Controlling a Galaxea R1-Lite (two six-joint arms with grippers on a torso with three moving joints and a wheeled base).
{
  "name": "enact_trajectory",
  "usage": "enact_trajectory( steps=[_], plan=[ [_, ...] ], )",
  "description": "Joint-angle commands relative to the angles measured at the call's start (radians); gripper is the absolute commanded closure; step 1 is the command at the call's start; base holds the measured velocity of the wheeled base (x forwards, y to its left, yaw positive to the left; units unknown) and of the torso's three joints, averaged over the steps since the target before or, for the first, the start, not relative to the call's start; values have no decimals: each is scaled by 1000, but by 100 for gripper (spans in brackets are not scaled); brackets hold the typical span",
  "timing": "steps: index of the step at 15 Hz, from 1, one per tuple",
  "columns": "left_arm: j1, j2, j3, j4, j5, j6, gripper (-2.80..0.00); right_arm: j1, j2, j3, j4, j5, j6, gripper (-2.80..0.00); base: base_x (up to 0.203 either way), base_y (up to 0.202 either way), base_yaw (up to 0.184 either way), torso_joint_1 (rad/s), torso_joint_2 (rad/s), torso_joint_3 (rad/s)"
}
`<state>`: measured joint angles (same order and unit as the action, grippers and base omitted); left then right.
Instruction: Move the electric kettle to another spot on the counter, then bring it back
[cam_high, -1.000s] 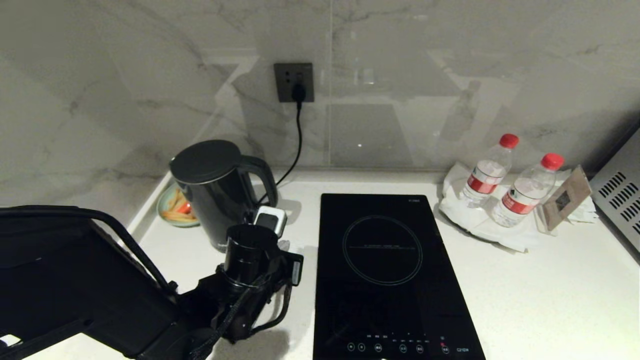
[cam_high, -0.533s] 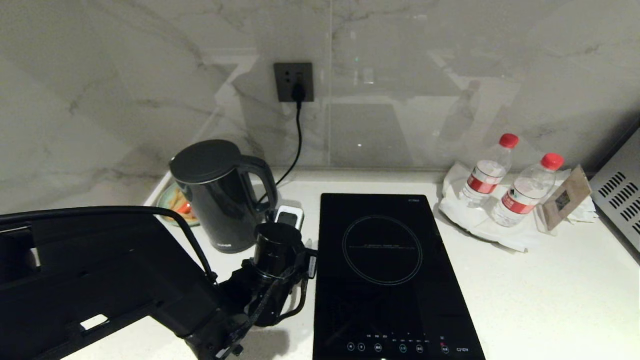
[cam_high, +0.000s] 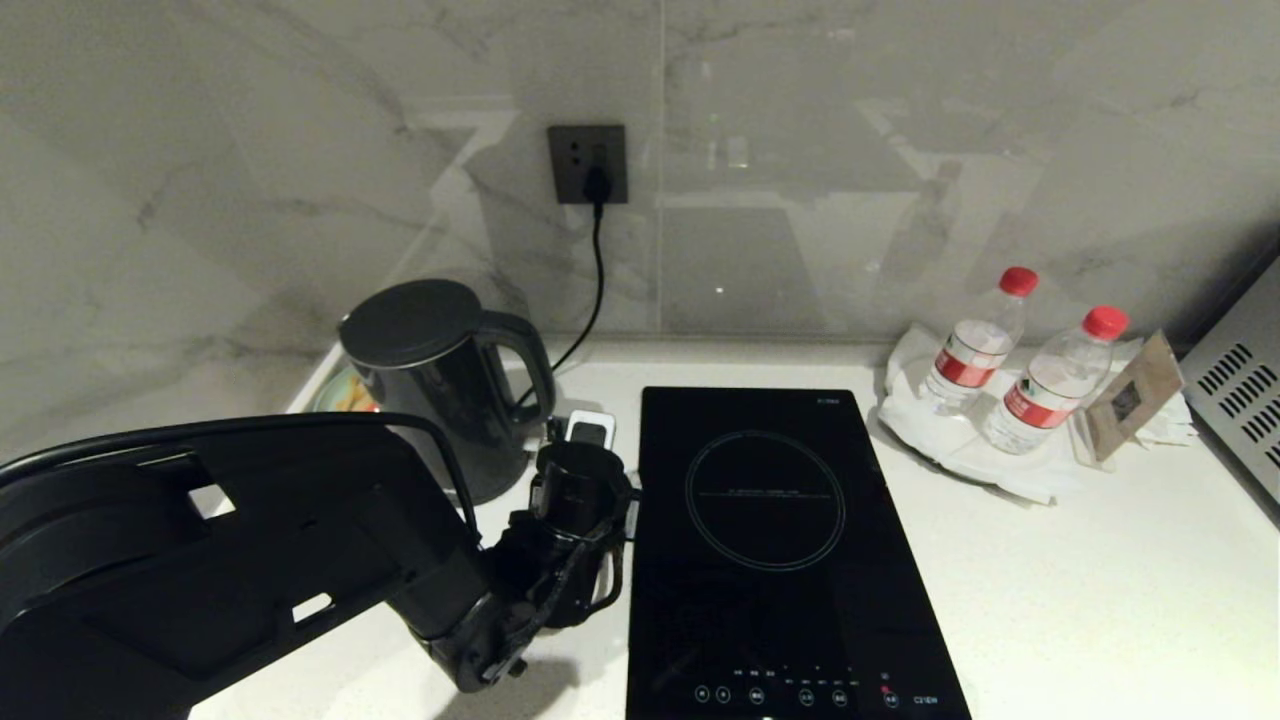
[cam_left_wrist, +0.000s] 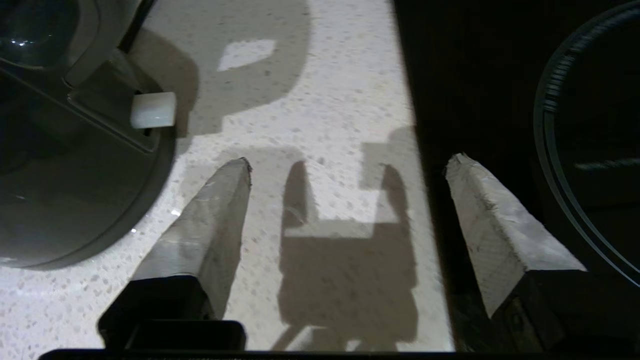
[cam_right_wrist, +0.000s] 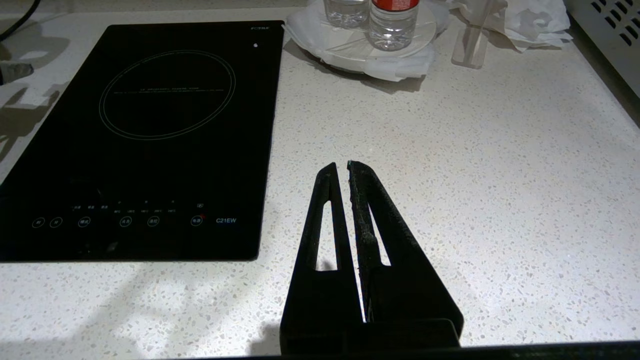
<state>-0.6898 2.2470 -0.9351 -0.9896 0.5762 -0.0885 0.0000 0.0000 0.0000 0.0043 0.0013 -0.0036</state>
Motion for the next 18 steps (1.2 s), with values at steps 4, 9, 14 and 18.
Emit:
enact_trajectory(
  steps=[4, 9, 14, 18],
  plan=[
    [44, 57, -91, -1, 2, 9, -280, 0, 1, 0, 0, 0, -1, 0, 0, 0, 0, 0, 0, 0],
    [54, 113, -156, 0, 3, 18, -280, 0, 0, 0, 0, 0, -1, 0, 0, 0, 0, 0, 0, 0],
    [76, 115, -178, -2, 4, 18, -280, 0, 0, 0, 0, 2, -1, 0, 0, 0, 0, 0, 0, 0],
    [80, 84, -162, -6, 7, 16, -280, 0, 2, 0, 0, 1, -1, 0, 0, 0, 0, 0, 0, 0]
  ],
)
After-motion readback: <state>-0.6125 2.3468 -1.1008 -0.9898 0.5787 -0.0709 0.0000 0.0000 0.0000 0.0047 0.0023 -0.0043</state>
